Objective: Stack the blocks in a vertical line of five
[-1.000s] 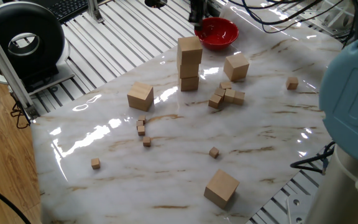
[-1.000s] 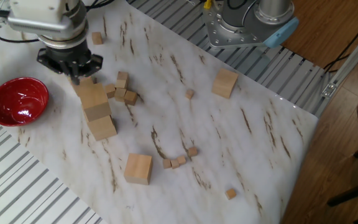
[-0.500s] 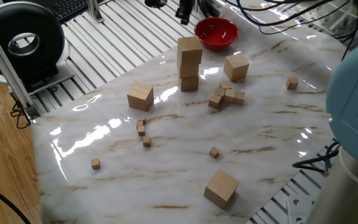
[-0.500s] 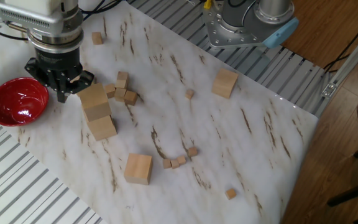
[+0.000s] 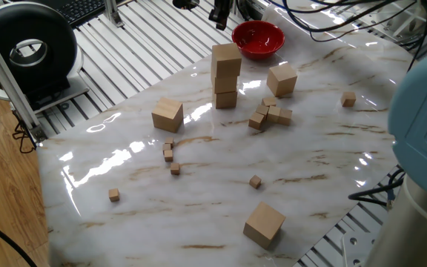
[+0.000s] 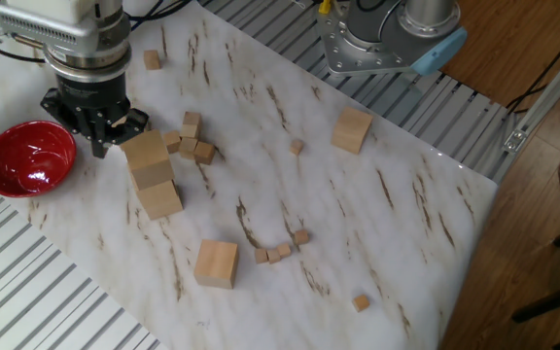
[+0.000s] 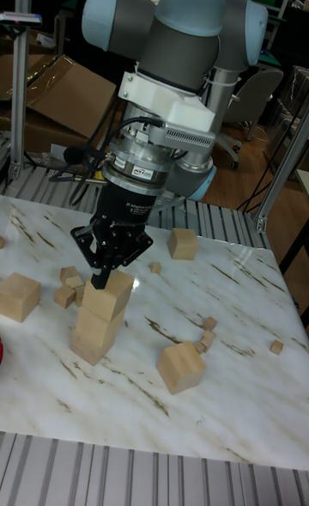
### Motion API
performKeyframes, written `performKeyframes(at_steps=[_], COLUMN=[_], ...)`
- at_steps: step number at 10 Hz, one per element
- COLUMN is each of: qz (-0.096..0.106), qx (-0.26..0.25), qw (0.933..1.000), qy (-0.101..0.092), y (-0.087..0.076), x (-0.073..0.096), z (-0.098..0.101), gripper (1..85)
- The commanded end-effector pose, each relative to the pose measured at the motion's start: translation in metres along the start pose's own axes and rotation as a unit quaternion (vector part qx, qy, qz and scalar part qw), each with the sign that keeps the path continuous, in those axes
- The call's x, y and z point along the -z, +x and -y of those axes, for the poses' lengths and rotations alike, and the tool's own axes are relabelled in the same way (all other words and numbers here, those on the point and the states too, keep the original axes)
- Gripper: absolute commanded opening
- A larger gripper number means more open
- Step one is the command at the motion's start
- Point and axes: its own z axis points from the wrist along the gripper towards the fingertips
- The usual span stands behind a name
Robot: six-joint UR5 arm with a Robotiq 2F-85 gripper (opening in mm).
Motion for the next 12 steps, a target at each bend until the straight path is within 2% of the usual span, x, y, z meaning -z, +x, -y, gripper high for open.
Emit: performKeyframes(at_steps=[1, 8, 9, 10, 12], qz=[-0.006, -0.005, -0.004, -0.009, -0.009], qx=[0.000, -0.009, -0.011, -0.009, 0.019], qw=[0.9999, 0.9996, 0.9997, 0.9998, 0.9996], qy=[-0.014, -0.025, -0.022, -0.016, -0.017], y=[0.004, 0.003, 0.003, 0.009, 0.015], x=[0.001, 0.001, 0.001, 0.010, 0.013], z=[-0.006, -0.012, -0.010, -0.007, 0.014], gripper=[1.0, 1.0, 1.0, 1.0, 1.0])
